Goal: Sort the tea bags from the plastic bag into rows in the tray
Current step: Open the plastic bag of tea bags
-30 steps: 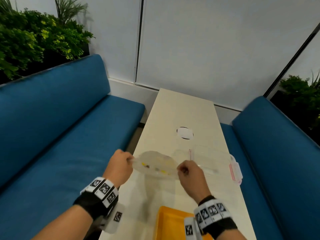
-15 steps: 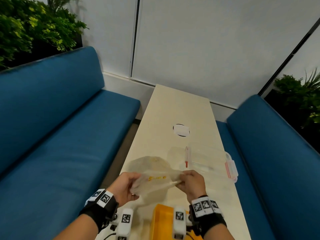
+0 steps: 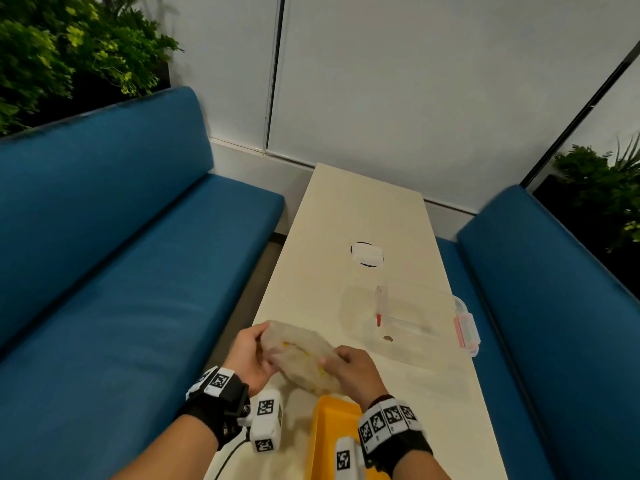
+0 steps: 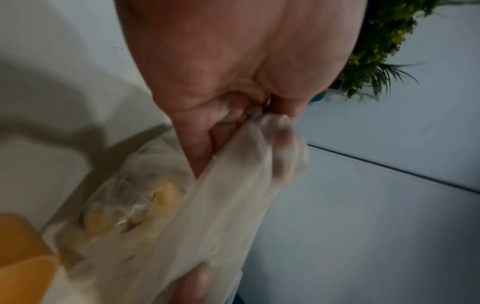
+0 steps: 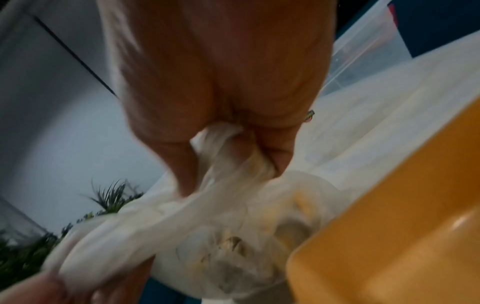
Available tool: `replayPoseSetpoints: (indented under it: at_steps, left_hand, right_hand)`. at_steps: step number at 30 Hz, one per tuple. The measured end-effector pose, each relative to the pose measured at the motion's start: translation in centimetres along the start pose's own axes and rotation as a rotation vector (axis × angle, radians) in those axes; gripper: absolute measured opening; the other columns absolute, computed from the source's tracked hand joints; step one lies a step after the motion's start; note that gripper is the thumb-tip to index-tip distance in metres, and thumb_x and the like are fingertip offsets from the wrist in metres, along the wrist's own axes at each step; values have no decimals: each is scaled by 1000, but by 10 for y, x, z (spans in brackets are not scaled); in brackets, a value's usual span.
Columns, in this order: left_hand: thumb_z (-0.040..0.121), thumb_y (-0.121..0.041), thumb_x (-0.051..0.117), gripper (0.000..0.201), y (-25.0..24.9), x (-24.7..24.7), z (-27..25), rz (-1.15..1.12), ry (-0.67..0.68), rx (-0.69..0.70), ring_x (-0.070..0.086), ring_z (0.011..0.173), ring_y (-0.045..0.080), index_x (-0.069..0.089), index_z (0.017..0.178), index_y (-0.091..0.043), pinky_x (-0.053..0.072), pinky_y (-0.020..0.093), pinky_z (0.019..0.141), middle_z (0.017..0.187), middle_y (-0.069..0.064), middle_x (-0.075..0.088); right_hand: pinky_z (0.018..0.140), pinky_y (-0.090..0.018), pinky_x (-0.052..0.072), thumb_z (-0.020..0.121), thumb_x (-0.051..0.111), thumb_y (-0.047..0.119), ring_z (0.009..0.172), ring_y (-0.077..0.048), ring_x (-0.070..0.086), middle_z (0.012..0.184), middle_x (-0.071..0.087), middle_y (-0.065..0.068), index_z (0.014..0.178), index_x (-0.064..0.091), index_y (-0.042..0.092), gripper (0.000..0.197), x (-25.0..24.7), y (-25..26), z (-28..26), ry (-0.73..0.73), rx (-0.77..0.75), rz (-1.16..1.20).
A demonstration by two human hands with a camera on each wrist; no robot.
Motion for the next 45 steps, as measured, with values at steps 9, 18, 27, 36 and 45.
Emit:
replayPoseSetpoints:
  at_steps: [9, 18, 27, 36, 45]
  left_hand:
    - [65, -21, 94, 51, 14, -17, -16, 924, 48, 464, 66, 93, 23, 64, 105, -31, 57, 33, 72, 110, 6, 60]
    - [99, -32, 58, 25, -30, -15, -17, 956, -388, 771, 66, 79, 21, 68, 77, -28, 53, 34, 69, 78, -5, 70]
    - [92, -24, 61, 13, -23, 21, -53, 1557, 85, 1011, 63, 87, 2, 70, 96, -31, 53, 25, 81, 95, -17, 70]
    - [87, -27, 73, 78, -8, 22, -28, 1970, 34, 527, 52, 128, 25, 27, 150, -23, 50, 35, 97, 152, 0, 32]
    - [92, -8, 62, 66, 0, 50, -16, 2298, 271, 556, 44, 137, 22, 39, 151, -28, 42, 35, 107, 151, 1, 42]
  right_hand:
    - [69, -49, 56, 104, 42, 13, 86, -37, 65, 101, 64, -26, 110, 54, -4, 22, 5, 14, 12, -127, 254, 707]
    - [63, -34, 52, 78, 58, -10, 83, -25, 63, 105, 60, -14, 113, 53, 16, 44, 12, 38, 17, -93, -10, 378]
    - [56, -29, 48, 86, 54, -3, 70, -16, 58, 94, 57, -6, 101, 35, 27, 39, 13, 23, 5, -26, -232, -97]
    - [76, -15, 46, 80, 50, -12, 92, -3, 54, 99, 50, 10, 81, 51, 32, 44, 2, 10, -6, -196, -412, -283]
    - [68, -10, 42, 86, 53, -6, 89, 1, 54, 102, 55, 6, 89, 55, 27, 33, -1, 13, 5, -205, -372, -266]
Point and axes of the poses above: each hand's wrist, its own z-axis towards the middle knuckle, its own x-axis out of the palm, y = z × x, the point moved 2 cm from there along z, towards the middle knuckle
